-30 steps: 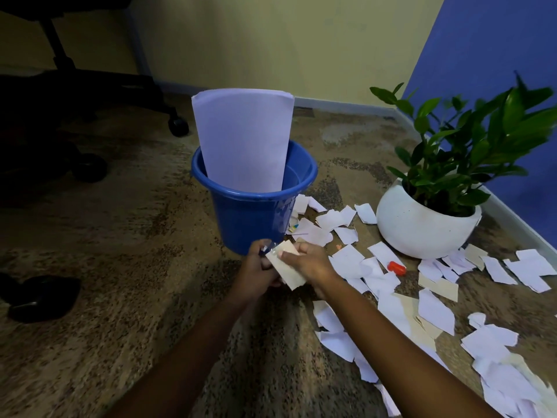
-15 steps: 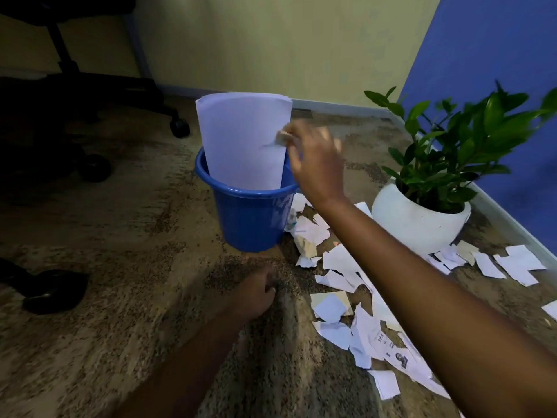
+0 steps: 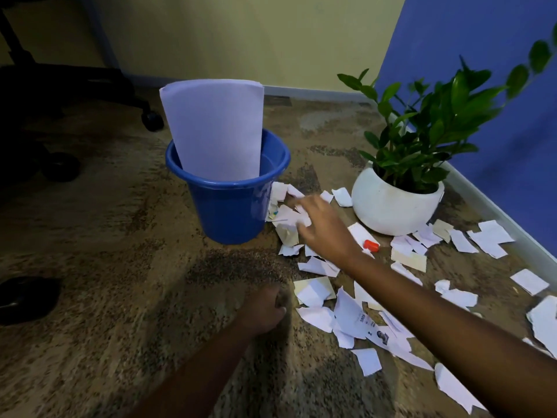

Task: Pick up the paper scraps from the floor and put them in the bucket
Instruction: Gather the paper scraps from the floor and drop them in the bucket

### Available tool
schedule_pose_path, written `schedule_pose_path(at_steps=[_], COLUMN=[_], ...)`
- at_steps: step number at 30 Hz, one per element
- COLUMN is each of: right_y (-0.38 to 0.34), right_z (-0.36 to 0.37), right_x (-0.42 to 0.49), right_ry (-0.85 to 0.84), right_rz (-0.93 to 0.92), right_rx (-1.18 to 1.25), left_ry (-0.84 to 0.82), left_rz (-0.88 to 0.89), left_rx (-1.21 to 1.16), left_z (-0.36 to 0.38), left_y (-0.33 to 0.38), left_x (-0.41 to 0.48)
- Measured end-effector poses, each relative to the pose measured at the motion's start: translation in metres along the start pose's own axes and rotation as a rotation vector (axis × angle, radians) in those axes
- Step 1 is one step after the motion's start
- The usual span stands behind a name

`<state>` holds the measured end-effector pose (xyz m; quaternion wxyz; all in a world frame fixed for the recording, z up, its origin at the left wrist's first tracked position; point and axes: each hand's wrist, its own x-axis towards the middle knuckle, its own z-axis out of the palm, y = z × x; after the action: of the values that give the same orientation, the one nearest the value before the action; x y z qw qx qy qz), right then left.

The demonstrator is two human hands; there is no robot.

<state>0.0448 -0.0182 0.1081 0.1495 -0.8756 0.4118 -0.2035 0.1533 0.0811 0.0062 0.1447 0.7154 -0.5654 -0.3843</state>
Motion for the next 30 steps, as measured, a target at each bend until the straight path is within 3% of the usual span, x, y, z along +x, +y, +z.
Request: schedule_pose_path(at_steps=[4,6,12,16,22,26,30], right_y=[0.045,0.056,0.059,0.057,0.056,0.049,0.048], right_z=[0.027,0.035,0.057,0.062,0.066,0.055,0.035], right_x=[-0.053,-0.068,-0.094,-0.102,-0.106,-0.112,-0.119], right_ry=[-0.567,-0.677,-0.673,-0.497,-0.359,-0.178,-0.162], right_rz=[0.107,0.121,0.114,0.061,0.038,0.134,0.279], right_rx=[-0.242,-0.275,-0.265,-0.330,-0.407,-0.024,0.392], left_ry=[0.033,0.064,0.073,-0.004,0.023,0.067,0.153], left_rz=[0.020,0.023,-0.015,-0.045,-0.041,0.118,0.150], left_rx=[-0.007,-0.019,-0.005,0.039,0.067,0.007,-0.057], left_z=[0.003,0.005,0.012,0.010,0.022,0.029,0.025], left_y=[0.006,0.009,0.018,0.028,0.037,0.036,0.038], left_x=[0.003,0.004,0.004,0.006,0.003,-0.006,-0.005])
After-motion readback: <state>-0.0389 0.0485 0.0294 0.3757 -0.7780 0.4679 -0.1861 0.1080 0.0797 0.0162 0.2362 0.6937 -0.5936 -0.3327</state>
